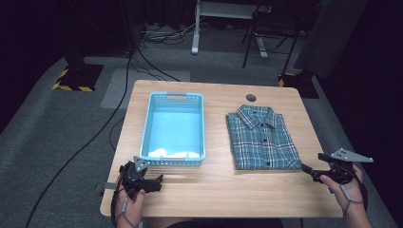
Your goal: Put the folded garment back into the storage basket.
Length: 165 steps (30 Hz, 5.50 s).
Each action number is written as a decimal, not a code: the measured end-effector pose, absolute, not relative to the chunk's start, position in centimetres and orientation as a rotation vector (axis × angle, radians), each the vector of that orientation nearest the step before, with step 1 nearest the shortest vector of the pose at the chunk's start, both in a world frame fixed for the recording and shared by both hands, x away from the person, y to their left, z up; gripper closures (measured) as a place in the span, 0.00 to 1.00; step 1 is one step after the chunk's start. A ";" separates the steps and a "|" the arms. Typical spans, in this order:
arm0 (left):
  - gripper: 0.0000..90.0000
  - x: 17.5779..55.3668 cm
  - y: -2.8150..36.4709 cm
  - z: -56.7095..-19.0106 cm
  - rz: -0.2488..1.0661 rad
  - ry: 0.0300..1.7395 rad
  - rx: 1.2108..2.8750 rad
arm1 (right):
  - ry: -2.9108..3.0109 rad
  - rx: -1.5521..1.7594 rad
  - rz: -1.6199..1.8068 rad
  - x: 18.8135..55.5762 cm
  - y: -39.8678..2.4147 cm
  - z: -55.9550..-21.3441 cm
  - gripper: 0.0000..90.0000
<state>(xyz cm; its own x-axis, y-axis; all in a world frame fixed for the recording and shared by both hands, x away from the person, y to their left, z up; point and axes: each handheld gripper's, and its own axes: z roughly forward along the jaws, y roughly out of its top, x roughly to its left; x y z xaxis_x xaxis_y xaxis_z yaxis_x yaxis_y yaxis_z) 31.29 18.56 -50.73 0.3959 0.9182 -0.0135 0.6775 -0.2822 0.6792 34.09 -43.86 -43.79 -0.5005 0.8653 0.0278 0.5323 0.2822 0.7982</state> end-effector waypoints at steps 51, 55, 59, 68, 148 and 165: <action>0.00 31.4 18.5 -50.7 0.527 1.382 2.041 | 2.133 1.141 1.105 40.1 -39.6 -38.1 0.07; 0.00 31.5 18.5 -50.7 0.527 1.384 2.038 | 2.141 1.131 1.101 40.6 -39.0 -37.9 0.06; 0.00 31.5 18.5 -50.7 0.528 1.385 2.036 | 2.145 1.121 1.099 41.2 -38.5 -37.6 0.06; 0.00 31.6 18.6 -50.7 0.526 1.386 2.036 | 2.163 1.107 1.083 42.4 -37.3 -37.0 0.06; 0.00 31.6 18.6 -50.7 0.527 1.388 2.036 | 2.317 1.280 0.863 49.1 -30.6 -48.1 0.00; 0.00 31.6 18.6 -50.7 0.527 1.387 2.037 | 2.319 1.362 0.783 48.9 -30.4 -47.9 0.26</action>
<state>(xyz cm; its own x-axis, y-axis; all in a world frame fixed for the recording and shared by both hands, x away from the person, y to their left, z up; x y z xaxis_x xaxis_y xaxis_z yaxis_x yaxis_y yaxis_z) 31.57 18.57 -50.73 0.3717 0.9282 -0.0142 0.6848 -0.2639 0.6792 48.90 -30.42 -47.87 -0.4832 0.8754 -0.0126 0.6884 0.3888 0.6123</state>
